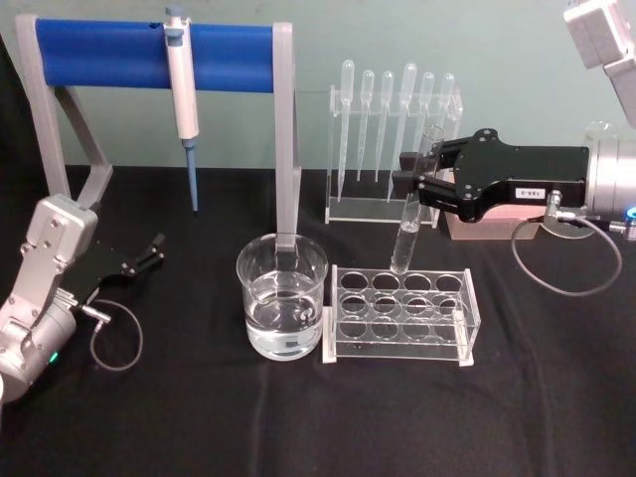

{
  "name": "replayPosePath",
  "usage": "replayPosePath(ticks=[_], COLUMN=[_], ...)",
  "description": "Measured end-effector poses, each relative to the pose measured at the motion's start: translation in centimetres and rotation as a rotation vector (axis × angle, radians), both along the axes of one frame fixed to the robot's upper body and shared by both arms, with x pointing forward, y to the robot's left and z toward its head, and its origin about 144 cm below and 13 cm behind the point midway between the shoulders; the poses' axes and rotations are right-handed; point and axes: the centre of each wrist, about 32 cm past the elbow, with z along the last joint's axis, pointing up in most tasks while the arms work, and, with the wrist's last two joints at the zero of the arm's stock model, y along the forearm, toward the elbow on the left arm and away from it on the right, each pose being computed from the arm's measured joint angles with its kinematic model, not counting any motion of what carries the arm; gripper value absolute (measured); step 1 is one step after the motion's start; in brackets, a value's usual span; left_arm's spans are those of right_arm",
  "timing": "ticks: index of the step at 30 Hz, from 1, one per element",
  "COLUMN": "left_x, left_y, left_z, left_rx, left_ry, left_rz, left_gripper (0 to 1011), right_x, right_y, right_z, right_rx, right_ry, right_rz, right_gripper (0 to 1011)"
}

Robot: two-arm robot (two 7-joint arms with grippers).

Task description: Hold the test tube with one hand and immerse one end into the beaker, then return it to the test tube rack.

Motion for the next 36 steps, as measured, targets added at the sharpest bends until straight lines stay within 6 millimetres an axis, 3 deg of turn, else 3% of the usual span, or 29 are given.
replayPosePath(ticks=[36], left_x=[0.0], left_y=[0.0], left_z=[0.0], left_rx=[0.0], left_ry=[0.0], left_rz=[0.0], left_gripper=[1000], right_x=[-0.03], right_y=[0.09], right_z=[0.04], right_rx=[-0.002], right_ry=[-0.003], right_rz=[-0.002], right_gripper=[238])
